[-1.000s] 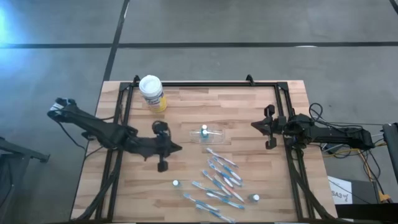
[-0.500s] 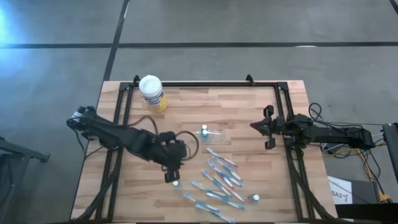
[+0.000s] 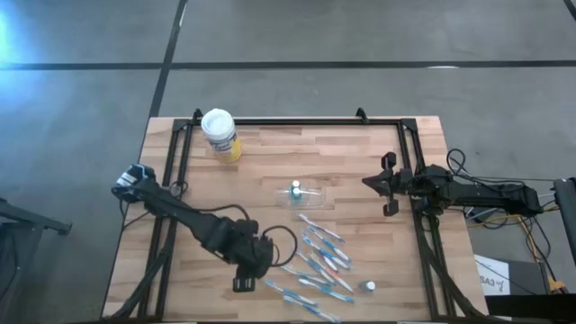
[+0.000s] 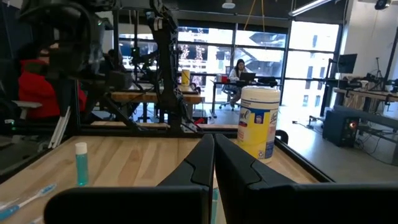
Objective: Pick & Place toothbrushing station
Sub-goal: Put the blue mouthwash bottle into the middle compartment of the transparent organizer
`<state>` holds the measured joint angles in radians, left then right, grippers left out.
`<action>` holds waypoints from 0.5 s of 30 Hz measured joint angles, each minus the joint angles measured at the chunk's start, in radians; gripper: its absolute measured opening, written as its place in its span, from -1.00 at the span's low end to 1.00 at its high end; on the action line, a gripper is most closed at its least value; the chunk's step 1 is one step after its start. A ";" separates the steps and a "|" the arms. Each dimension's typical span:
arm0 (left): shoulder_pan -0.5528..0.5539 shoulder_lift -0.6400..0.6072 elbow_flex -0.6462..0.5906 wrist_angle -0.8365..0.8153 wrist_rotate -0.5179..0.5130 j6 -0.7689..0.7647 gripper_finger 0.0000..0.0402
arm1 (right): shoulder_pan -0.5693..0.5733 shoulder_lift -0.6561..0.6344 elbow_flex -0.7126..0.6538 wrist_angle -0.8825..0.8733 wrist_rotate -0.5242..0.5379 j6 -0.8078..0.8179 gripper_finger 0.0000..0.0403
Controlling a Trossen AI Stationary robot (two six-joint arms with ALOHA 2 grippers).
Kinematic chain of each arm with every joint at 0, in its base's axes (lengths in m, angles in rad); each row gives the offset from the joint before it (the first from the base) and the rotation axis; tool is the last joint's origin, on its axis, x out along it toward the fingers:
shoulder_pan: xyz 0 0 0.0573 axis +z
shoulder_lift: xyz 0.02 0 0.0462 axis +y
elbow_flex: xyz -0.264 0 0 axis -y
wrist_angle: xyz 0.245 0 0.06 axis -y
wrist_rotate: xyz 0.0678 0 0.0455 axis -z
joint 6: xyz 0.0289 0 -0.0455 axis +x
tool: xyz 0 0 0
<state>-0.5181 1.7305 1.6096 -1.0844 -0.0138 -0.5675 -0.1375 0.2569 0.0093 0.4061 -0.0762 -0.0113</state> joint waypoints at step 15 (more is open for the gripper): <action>-0.009 0.092 -0.011 -0.003 -0.001 0.011 -0.03 | 0.000 0.001 0.000 0.001 0.001 0.004 -0.96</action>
<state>-0.5266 1.8225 1.5986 -1.0879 -0.0146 -0.5561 -0.1376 0.2577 0.0093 0.4067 -0.0753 -0.0074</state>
